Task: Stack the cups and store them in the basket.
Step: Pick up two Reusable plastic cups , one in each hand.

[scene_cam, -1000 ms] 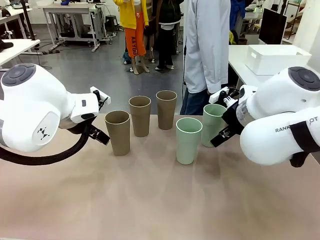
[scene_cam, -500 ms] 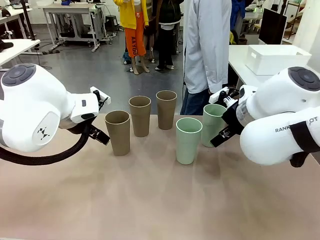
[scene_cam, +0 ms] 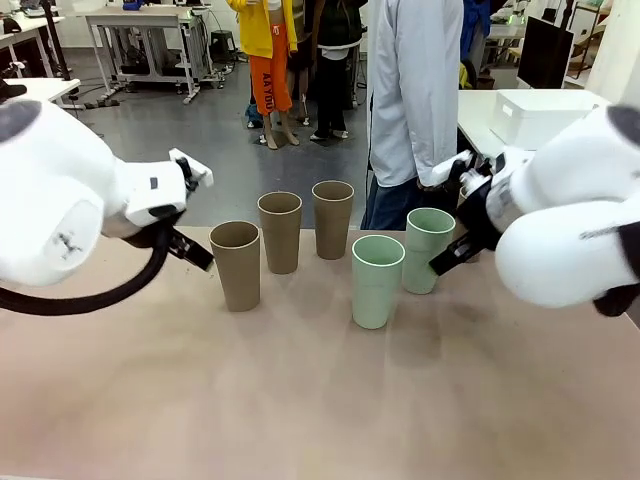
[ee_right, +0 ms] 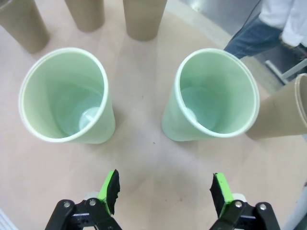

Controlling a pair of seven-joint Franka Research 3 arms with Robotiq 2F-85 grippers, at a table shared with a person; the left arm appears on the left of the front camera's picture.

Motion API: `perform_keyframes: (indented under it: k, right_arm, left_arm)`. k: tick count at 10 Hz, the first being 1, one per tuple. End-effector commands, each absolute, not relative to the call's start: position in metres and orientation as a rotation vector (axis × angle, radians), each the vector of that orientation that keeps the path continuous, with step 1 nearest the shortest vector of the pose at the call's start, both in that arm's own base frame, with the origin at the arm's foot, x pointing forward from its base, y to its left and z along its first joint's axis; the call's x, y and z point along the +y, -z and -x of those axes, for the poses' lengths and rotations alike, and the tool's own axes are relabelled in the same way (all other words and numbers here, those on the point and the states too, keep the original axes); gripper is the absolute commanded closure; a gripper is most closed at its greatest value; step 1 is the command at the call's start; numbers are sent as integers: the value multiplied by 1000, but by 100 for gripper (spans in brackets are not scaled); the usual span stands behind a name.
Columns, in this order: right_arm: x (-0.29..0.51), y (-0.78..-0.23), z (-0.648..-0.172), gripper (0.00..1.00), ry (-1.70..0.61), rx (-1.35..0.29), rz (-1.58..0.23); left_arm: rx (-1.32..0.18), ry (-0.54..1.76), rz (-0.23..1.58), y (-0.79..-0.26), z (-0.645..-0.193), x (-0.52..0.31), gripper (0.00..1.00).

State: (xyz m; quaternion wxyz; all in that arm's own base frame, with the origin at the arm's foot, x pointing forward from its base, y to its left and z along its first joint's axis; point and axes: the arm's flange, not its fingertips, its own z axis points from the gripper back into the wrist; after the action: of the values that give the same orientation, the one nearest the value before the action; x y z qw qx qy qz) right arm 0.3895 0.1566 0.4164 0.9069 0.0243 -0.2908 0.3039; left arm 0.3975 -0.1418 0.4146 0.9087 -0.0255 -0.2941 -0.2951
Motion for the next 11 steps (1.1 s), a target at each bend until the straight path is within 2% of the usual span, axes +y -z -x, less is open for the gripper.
perform_keyframes:
  k: [1,3,5,8,11]
  right_arm:
    - [121,-470,-373,0,-661,-615,-116]
    - [84,-501,-364,0,-687,-637,-145]
    - [34,-514,-358,0,-746,-690,-184]
    - [-45,-504,-351,0,-845,-726,-308]
    - [-90,-485,-337,0,-872,-766,-378]
  left_arm:
    - [-611,672,118,-464,-378,-105,0]
    - [-576,797,187,-500,-358,-74,0]
    - [-558,902,228,-516,-350,-36,0]
    - [-641,1010,391,-507,-349,15,0]
    - [-730,1024,470,-497,-348,52,0]
